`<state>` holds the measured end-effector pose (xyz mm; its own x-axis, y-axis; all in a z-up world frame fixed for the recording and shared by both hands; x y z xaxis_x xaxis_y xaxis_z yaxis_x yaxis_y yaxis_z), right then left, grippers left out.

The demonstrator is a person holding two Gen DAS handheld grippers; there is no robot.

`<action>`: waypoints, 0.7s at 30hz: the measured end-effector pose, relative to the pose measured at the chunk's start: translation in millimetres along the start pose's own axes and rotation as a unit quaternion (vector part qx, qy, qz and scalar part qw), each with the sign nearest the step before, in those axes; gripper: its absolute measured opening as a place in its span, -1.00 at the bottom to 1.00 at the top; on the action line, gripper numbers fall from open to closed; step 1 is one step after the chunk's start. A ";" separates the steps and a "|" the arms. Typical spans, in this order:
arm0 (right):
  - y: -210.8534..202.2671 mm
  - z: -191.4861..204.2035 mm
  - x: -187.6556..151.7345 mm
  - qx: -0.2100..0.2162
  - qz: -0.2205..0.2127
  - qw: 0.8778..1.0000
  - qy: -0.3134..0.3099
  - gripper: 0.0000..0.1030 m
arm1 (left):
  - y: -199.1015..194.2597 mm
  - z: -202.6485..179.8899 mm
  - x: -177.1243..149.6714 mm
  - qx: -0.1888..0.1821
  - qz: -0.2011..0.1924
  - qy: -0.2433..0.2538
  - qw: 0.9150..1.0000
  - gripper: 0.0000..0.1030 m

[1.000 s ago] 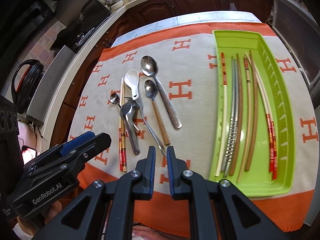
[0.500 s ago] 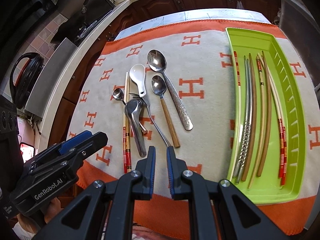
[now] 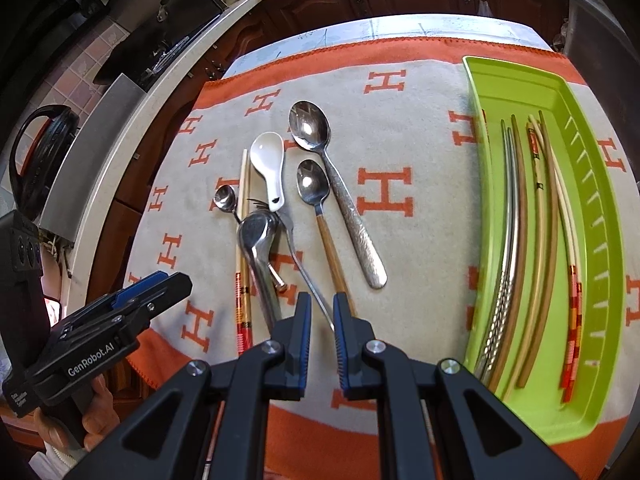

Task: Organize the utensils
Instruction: 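Move both tools back over the utensil pile, then grasp a red-banded chopstick with the left gripper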

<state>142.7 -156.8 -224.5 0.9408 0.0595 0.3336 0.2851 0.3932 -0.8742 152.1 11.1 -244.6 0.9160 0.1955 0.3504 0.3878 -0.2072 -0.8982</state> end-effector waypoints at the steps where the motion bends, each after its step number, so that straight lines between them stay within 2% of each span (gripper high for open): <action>1: 1.5 -1.0 1.3 0.000 0.001 1.000 0.001 -0.78 | 3.7 -0.2 0.6 -0.002 0.004 0.000 1.000 -0.21; 6: 6.8 -3.2 6.5 0.005 0.002 1.000 0.004 -0.78 | 21.3 -6.8 3.9 -0.015 0.025 0.007 1.000 -0.29; 15: 13.8 -6.8 7.2 0.014 0.007 1.000 0.008 -0.79 | 48.6 -18.3 0.7 0.006 0.061 0.021 0.998 -0.53; 17: 14.9 -8.2 7.1 0.016 0.008 1.000 0.009 -0.79 | 51.2 -18.2 0.7 0.004 0.060 0.018 0.998 -0.55; 21: 17.3 -10.8 8.1 0.022 0.010 1.000 0.011 -0.79 | 51.7 -16.7 2.7 0.028 0.051 0.032 0.998 -0.59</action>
<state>157.2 -159.4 -240.7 0.9501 0.0471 0.3083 0.2588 0.4323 -0.8638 176.3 -15.1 -285.7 0.9556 0.1150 0.2715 0.2881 -0.1681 -0.9428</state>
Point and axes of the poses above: each gripper's, at about its wrist camera, not at the fingertips, and y roughly the way its jaws point, z to its left, x to its top, the point moved 9 cm from there along y, roughly the way its jaws point, and after that the axes turned 4 degrees about -y, right-handed, at the moved point
